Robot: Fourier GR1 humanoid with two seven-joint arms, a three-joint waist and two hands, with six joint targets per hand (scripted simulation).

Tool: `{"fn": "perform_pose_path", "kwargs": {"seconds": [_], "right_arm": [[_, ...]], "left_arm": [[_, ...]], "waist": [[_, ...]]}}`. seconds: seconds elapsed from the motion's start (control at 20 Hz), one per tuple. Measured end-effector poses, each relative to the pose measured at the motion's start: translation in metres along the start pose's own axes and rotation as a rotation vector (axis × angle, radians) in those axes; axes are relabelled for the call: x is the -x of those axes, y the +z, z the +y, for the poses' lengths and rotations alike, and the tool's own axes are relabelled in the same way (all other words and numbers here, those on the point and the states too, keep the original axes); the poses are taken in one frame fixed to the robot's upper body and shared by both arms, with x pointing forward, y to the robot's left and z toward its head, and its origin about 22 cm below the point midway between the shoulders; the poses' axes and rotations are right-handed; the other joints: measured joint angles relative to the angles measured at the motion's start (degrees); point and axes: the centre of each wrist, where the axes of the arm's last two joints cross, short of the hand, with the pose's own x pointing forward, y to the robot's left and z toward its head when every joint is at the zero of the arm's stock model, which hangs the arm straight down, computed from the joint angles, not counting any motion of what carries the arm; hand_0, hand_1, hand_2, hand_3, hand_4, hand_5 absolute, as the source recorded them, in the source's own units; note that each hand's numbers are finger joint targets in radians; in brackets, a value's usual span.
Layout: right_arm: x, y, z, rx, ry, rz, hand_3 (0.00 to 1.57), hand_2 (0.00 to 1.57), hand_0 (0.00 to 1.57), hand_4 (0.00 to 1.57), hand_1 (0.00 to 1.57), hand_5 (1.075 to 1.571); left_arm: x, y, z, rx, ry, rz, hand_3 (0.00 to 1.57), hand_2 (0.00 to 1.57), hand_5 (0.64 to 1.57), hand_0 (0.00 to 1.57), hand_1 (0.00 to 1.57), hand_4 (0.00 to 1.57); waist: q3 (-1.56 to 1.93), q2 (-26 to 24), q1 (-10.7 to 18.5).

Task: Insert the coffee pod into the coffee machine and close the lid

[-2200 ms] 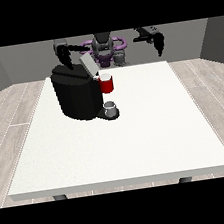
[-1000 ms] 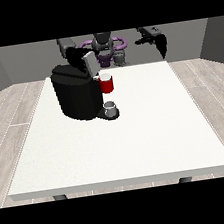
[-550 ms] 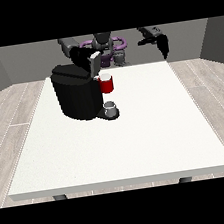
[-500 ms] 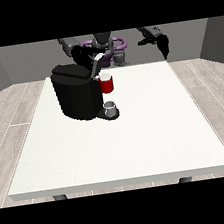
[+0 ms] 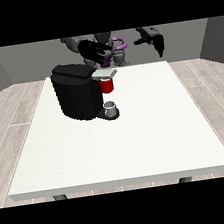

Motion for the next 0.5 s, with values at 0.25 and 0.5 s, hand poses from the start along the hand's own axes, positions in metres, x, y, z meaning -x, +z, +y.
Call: {"fn": "perform_pose_path", "kwargs": {"seconds": [0.25,0.5], "right_arm": [[0.008,0.009,0.021,-0.053,-0.054,-0.034,0.00,0.00,0.00,0.26,0.00,1.571],[0.032,0.042,0.049,-0.094,-0.169,-0.050,0.00,0.00,0.00,0.28,0.00,1.571]], "left_arm": [[0.012,0.013,-0.007,0.005,0.026,0.007,0.00,0.00,1.571,0.00,0.00,0.19],[0.028,0.027,0.003,-0.030,0.038,0.060,0.00,0.00,1.571,0.00,0.00,0.19]], "waist": [[-0.01,-2.38,-1.28],[-0.01,-6.13,-3.82]]}}
